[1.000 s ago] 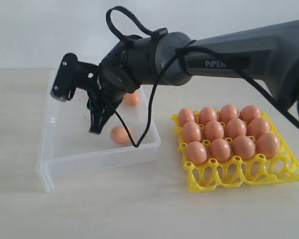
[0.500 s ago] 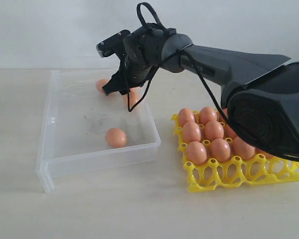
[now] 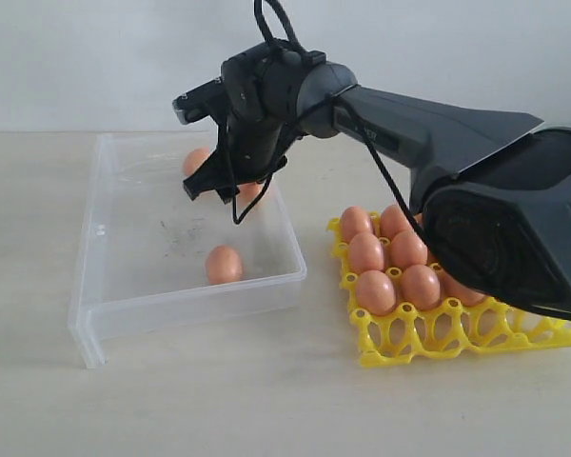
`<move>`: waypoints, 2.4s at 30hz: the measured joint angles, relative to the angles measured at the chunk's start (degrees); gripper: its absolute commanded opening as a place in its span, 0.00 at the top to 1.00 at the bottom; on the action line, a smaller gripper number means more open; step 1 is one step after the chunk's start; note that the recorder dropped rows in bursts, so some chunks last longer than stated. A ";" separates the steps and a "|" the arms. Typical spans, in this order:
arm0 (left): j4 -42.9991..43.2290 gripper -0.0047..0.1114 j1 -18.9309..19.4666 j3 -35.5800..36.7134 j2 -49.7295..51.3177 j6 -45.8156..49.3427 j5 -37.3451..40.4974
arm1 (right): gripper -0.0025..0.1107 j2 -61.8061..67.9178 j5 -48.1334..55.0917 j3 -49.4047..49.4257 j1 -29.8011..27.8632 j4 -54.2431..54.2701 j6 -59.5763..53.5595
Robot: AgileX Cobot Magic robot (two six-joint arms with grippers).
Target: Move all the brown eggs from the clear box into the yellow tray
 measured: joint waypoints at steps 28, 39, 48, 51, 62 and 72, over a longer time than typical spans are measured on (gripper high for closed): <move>0.00 0.93 0.00 0.00 0.00 0.00 0.00 | 0.52 4.98 -9.80 -0.61 -3.61 13.20 4.55; 0.00 0.93 0.00 0.00 0.00 0.00 0.00 | 0.52 2.97 2.12 -0.61 -3.61 13.81 3.90; 0.00 0.93 0.00 0.00 0.00 0.00 0.00 | 0.52 -0.58 11.29 -0.51 -2.90 8.80 4.17; 0.00 0.93 0.00 0.00 0.00 0.00 0.00 | 0.52 -0.89 14.73 -0.51 -2.91 8.77 6.14; 0.00 0.93 0.00 0.00 0.00 0.00 0.00 | 0.52 -2.99 17.03 -0.40 -0.01 6.95 0.00; 0.00 0.93 0.00 0.00 0.00 0.00 0.00 | 0.52 -6.86 17.09 -0.16 0.54 6.35 9.70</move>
